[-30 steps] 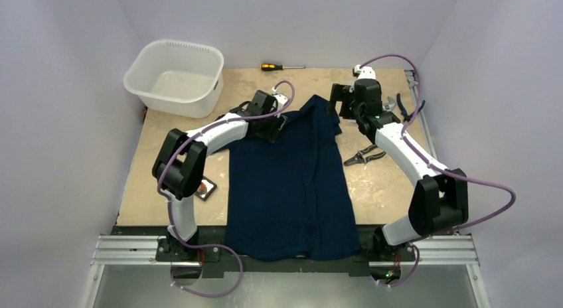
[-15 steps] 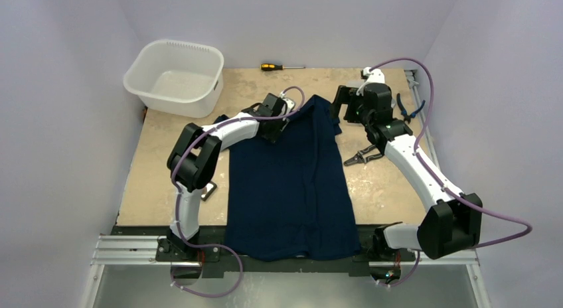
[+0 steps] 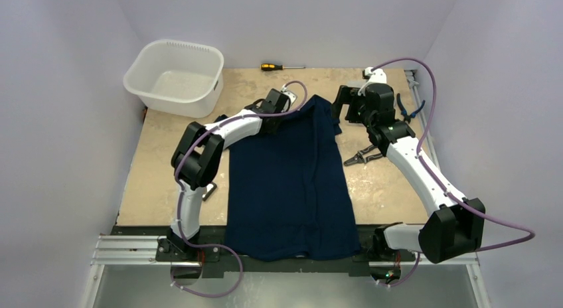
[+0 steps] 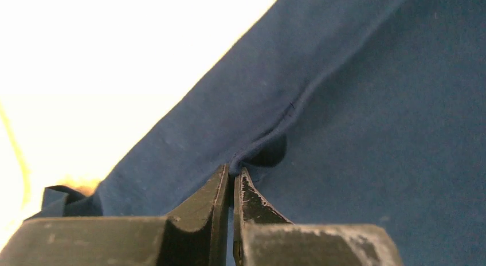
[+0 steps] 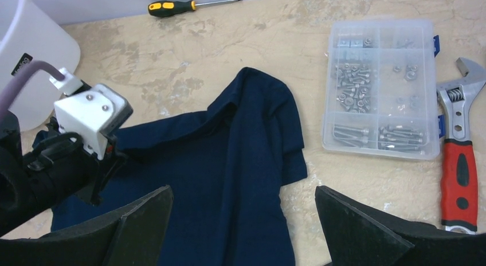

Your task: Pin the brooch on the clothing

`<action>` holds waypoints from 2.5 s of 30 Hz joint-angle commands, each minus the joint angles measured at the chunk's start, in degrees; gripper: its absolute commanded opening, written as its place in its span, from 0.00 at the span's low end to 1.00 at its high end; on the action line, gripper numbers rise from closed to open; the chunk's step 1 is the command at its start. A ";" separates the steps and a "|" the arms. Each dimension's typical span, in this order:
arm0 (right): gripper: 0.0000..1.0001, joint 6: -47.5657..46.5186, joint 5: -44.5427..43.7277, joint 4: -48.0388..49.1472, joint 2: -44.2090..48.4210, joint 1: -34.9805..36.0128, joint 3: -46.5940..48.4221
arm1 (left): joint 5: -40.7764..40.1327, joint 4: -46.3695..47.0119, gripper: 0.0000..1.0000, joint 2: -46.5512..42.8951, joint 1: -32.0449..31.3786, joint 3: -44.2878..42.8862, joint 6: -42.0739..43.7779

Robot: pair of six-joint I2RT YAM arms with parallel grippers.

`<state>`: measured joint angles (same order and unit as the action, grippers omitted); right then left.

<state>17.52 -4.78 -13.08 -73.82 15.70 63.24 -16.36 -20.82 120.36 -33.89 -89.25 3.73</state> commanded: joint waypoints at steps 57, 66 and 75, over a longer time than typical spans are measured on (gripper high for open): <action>0.97 1.76 4.00 2.00 -11.26 -0.07 3.09 | -26.45 5.66 0.76 28.77 8.71 -47.38 -1.47; 0.97 4.04 6.38 2.83 -12.13 0.03 4.96 | -19.97 -3.85 0.83 8.58 7.43 -33.79 -10.70; 0.97 8.52 10.35 3.48 -12.16 0.18 4.07 | -16.97 -8.58 0.76 -12.20 9.16 -9.82 -18.79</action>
<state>22.76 2.28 -11.55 -86.00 15.70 65.71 -35.46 -26.26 115.09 -26.61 -107.61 -9.39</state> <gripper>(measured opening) 0.972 0.777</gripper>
